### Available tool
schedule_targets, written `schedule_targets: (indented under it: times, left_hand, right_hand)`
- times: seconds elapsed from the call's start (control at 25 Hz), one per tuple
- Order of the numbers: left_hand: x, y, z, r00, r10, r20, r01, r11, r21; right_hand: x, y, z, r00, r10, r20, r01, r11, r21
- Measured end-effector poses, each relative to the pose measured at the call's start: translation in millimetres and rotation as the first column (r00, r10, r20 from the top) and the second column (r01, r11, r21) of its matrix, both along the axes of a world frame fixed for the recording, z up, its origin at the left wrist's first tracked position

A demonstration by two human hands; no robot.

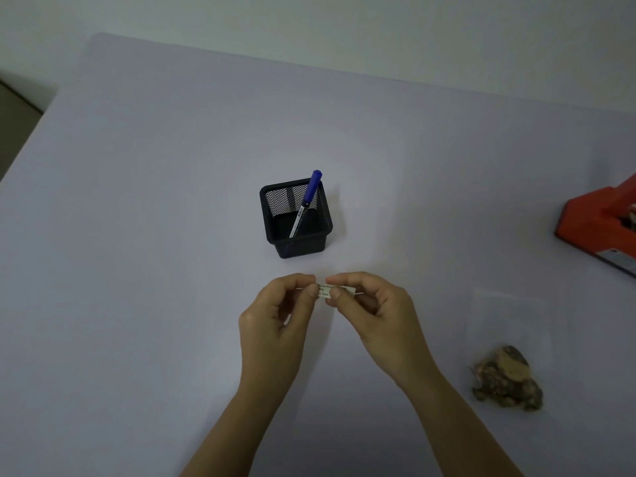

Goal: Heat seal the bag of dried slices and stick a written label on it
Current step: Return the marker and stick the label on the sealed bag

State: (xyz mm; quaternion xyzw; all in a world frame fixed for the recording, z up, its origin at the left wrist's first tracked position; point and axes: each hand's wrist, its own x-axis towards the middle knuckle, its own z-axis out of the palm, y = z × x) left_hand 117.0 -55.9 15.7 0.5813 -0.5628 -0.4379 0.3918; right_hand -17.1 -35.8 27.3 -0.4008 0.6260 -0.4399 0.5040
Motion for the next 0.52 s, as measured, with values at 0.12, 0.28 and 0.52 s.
schedule_targets:
  times: [0.12, 0.28, 0.52]
  left_hand:
    - [-0.4, -1.7, -3.2, 0.997, -0.041, 0.067, 0.043, 0.998, -0.035]
    - [-0.3, -1.8, -7.1, 0.979, -0.006, 0.206, 0.057, 0.968, -0.245]
    - [-2.4, -4.0, -7.6, 0.983, 0.038, 0.178, 0.007, 0.969, -0.246]
  right_hand:
    - [-2.5, -0.3, -0.6, 0.996, 0.031, -0.082, -0.034, 0.999, -0.039]
    - [0.3, -1.4, 0.1, 0.998, 0.047, -0.041, -0.048, 0.998, -0.037]
    - [-1.2, -4.5, -2.0, 0.985, 0.138, 0.106, -0.138, 0.99, -0.003]
